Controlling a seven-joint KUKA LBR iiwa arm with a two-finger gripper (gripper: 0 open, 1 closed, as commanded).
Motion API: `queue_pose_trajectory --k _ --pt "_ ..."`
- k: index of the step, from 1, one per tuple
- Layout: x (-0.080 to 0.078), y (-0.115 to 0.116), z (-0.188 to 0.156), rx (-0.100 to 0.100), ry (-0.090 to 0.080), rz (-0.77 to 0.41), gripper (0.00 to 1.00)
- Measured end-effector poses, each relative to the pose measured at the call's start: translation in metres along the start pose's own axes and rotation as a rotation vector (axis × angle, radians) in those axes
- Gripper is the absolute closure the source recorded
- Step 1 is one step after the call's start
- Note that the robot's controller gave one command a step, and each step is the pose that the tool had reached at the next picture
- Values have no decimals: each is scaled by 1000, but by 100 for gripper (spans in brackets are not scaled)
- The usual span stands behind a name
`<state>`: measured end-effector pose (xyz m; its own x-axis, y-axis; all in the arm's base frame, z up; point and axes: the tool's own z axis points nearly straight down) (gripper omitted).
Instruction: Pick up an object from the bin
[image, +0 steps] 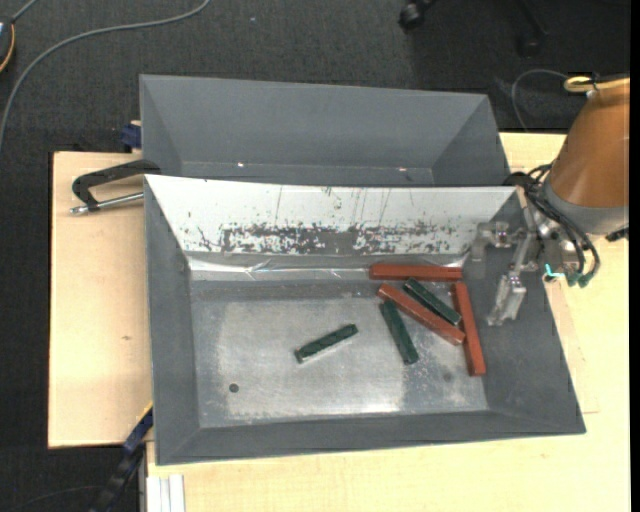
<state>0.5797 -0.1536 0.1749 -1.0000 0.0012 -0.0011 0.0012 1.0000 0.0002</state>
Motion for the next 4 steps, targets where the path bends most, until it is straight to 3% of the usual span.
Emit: queue_pose_trajectory --k 1,2,3,4 --pt "1 76 104 -1 -2 -163 0" --pt "-16 36 102 1 -7 3 0" --pt "-10 109 103 -3 -2 61 0" --pt "28 169 104 -3 1 -413 0"
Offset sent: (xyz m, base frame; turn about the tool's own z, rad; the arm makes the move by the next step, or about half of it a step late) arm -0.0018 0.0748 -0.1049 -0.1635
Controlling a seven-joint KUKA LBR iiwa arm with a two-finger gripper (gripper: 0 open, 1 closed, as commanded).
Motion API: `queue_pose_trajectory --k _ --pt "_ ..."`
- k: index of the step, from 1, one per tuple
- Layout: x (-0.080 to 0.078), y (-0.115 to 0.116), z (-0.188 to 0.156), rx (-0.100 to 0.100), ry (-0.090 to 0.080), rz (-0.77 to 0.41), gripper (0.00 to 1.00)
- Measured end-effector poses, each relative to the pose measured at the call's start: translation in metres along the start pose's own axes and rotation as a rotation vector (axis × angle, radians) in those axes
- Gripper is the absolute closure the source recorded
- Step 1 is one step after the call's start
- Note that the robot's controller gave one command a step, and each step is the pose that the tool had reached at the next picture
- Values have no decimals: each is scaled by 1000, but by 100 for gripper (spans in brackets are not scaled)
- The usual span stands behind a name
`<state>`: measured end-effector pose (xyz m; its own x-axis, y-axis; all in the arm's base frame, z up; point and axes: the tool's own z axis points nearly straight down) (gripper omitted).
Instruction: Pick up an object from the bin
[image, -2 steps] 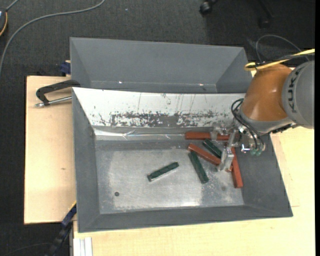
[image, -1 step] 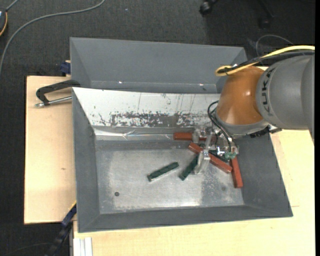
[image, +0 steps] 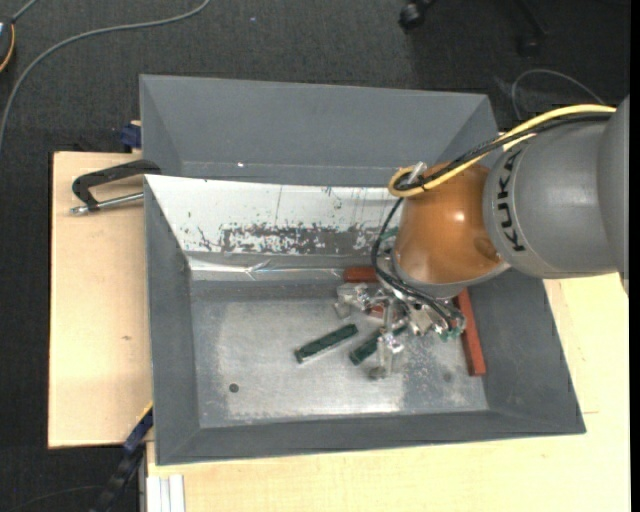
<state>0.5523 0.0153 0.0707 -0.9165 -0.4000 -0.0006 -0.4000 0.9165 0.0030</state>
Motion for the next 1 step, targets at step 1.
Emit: queue_pose_trajectory --k 1 --pt "11 23 0 2 0 -72 0"
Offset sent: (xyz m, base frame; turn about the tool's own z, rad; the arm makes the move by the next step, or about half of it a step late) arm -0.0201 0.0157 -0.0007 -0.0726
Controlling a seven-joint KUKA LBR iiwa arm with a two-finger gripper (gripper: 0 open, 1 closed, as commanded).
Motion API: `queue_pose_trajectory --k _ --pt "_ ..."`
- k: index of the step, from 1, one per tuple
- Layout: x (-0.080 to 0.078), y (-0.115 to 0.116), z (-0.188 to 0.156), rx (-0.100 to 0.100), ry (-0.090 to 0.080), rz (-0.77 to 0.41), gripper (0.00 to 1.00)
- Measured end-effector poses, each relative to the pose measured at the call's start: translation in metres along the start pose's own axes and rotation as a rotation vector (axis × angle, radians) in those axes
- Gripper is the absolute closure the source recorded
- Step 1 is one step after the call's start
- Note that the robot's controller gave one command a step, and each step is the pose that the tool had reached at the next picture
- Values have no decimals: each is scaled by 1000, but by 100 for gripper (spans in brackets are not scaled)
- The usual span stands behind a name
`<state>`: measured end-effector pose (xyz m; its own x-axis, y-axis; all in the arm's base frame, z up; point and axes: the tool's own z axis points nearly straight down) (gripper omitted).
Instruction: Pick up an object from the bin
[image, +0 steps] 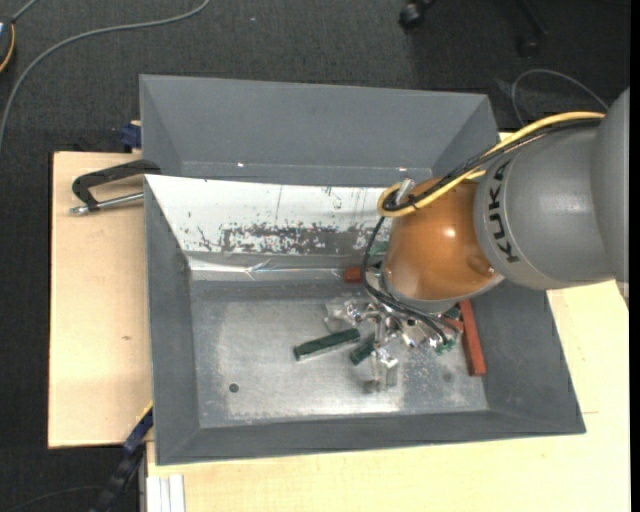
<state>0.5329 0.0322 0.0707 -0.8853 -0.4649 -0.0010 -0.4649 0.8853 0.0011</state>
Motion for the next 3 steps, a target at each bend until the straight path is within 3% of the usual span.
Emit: queue_pose_trajectory --k 1,2,3 --pt "-35 3 -1 2 -8 -28 0" --pt "-33 3 0 2 -5 -28 100" --pt "-2 17 -187 7 -12 -299 100"
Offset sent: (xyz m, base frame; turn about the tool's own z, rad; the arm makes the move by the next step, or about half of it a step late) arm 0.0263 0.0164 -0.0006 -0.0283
